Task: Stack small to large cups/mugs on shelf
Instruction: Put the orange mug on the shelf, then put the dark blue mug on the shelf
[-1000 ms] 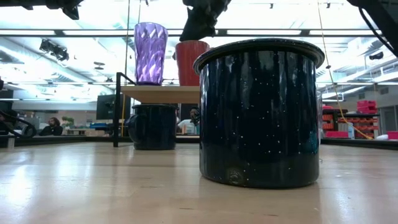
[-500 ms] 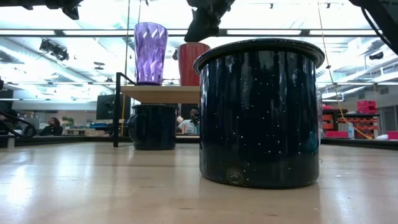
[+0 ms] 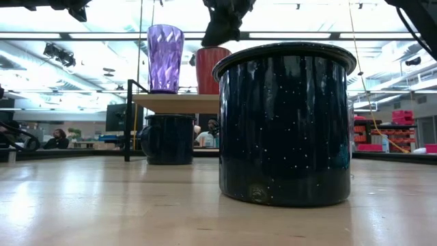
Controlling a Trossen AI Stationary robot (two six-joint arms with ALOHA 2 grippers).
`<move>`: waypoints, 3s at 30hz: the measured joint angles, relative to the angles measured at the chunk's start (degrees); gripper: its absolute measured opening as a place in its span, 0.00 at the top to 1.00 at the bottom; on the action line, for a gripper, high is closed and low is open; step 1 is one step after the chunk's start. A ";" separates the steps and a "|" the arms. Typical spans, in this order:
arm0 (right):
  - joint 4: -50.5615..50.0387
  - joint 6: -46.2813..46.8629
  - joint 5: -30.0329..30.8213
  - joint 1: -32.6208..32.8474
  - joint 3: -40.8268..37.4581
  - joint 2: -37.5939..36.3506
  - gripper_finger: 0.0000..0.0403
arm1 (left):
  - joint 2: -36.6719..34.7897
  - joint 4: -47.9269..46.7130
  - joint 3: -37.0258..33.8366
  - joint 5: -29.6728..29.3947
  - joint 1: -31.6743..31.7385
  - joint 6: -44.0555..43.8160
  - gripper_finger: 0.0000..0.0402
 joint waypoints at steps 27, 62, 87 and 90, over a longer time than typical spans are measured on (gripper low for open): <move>0.31 -3.06 -2.28 -0.59 -3.39 0.10 0.89 | 0.00 -0.02 0.00 -0.16 0.02 0.13 0.93; -1.86 -6.08 -6.23 0.36 -1.43 0.28 0.86 | 0.00 -0.02 0.00 -0.17 0.00 0.10 0.94; -0.96 -5.60 -6.43 0.36 0.24 0.16 0.62 | 0.02 -0.02 0.00 -0.18 0.00 0.07 0.98; -1.21 -5.60 -6.43 0.36 0.82 0.15 0.59 | 0.00 -0.02 0.00 -0.18 0.02 0.07 0.97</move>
